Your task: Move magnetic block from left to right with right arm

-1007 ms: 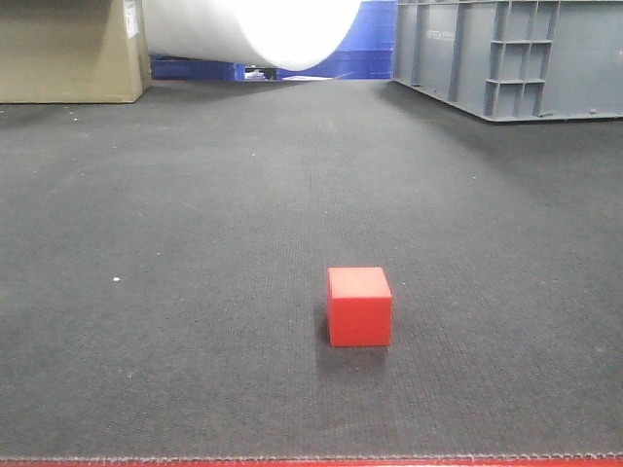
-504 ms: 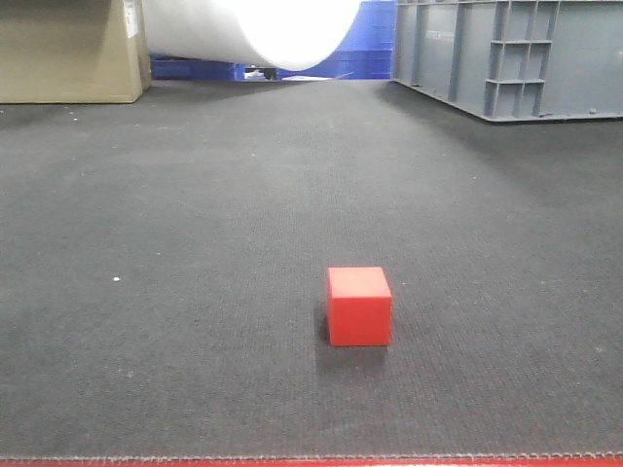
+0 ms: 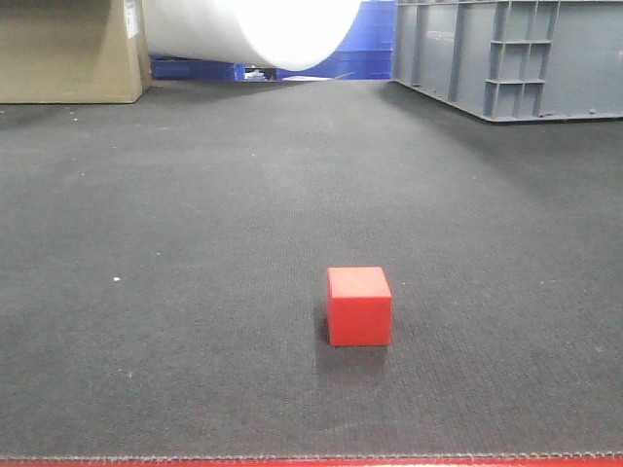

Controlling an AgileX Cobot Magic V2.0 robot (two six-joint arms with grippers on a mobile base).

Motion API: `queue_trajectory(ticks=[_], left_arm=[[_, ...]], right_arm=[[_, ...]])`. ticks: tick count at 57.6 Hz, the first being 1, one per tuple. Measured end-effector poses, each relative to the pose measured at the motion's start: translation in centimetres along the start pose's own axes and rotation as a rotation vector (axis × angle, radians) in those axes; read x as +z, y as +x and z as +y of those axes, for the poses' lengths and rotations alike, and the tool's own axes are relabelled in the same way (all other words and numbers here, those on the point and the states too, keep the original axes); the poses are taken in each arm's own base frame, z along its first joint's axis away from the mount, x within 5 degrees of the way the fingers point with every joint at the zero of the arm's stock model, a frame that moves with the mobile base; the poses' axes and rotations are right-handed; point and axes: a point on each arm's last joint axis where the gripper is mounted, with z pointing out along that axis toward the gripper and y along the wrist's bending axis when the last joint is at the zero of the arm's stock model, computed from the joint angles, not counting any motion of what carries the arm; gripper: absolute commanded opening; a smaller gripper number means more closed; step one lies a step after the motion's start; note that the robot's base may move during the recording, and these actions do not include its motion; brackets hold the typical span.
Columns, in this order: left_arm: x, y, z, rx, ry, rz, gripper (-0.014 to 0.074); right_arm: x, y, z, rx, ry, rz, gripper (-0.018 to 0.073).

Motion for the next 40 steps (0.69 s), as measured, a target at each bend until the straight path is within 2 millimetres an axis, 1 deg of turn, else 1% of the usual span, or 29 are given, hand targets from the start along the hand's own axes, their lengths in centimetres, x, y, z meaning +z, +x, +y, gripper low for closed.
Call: queue_trajectory(ticks=[14, 40], left_arm=[[0.0, 0.0, 0.0, 0.0, 0.0, 0.0, -0.0126], [0.0, 0.0, 0.0, 0.0, 0.0, 0.0, -0.0126]], right_arm=[[-0.01, 0.47, -0.01, 0.0, 0.001, 0.046, 0.0058], [-0.01, 0.51, -0.01, 0.0, 0.001, 0.05, 0.0058]])
